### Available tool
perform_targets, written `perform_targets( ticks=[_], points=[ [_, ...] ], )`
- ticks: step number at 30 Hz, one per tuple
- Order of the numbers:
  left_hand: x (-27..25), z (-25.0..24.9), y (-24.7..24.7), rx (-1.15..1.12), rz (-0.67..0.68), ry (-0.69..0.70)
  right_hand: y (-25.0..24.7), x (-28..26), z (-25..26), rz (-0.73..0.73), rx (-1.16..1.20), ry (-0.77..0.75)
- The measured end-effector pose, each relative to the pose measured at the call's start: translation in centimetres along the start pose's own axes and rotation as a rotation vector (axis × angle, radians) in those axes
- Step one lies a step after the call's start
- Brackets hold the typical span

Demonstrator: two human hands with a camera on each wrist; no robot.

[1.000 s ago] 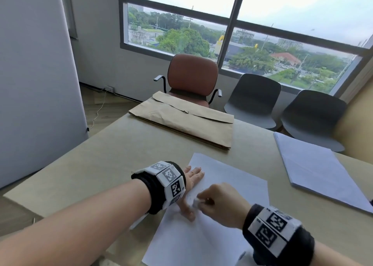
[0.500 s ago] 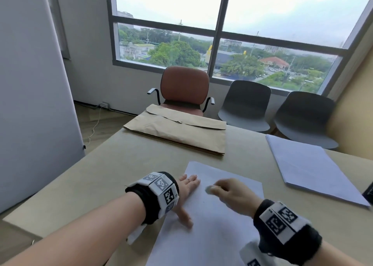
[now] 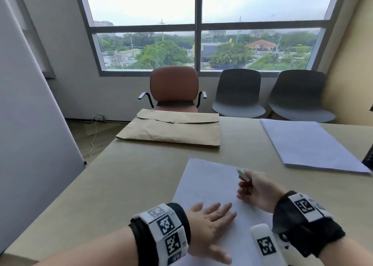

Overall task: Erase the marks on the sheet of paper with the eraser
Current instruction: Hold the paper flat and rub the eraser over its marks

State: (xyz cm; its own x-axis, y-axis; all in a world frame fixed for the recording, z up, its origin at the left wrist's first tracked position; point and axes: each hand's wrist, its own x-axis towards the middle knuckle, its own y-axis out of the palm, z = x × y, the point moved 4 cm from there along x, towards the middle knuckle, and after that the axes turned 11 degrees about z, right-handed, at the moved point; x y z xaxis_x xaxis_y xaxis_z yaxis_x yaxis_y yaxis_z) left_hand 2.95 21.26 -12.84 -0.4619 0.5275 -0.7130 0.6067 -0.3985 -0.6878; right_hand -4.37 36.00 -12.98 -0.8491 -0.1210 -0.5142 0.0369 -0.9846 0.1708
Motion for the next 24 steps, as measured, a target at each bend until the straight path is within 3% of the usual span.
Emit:
perform_targets(
  ticks=[2, 6, 7, 8, 12, 15, 17, 21, 22, 24],
  points=[
    [-0.7, 1.6, 0.8, -0.014, 0.024, -0.115, -0.1, -0.1, 0.0, 0.001, -0.006, 0.01],
    [-2.8, 7.9, 1.2, -0.088, 0.039, -0.649, -0.1, -0.3, 0.1, 0.013, -0.024, 0.008],
    [-3.2, 8.6, 1.0, -0.085, 0.036, -0.708, -0.1, -0.3, 0.0, 0.017, -0.031, 0.008],
    [-3.3, 8.7, 0.8, -0.079, 0.023, -0.694, -0.1, -0.3, 0.0, 0.019, -0.04, 0.008],
    [-2.2, 4.8, -0.2, -0.025, -0.042, -0.285, 0.0, -0.4, 0.2, 0.024, -0.073, 0.01],
    [-0.5, 2.1, -0.5, -0.005, -0.036, -0.115, 0.0, -0.4, 0.2, 0.027, -0.086, 0.007],
    [0.2, 2.4, -0.3, -0.051, -0.01, -0.165, 0.1, -0.5, 0.2, 0.025, -0.085, 0.004],
    [-1.4, 6.0, -0.3, -0.084, 0.069, -0.696, 0.1, -0.5, 0.2, 0.03, -0.088, 0.004],
    [-1.9, 6.5, -0.5, -0.054, 0.086, -0.769, 0.1, -0.5, 0.1, 0.029, -0.089, 0.003],
    [-2.1, 6.2, -0.9, -0.005, 0.017, -0.694, -0.1, -0.5, 0.2, 0.026, -0.093, -0.001]
  ],
)
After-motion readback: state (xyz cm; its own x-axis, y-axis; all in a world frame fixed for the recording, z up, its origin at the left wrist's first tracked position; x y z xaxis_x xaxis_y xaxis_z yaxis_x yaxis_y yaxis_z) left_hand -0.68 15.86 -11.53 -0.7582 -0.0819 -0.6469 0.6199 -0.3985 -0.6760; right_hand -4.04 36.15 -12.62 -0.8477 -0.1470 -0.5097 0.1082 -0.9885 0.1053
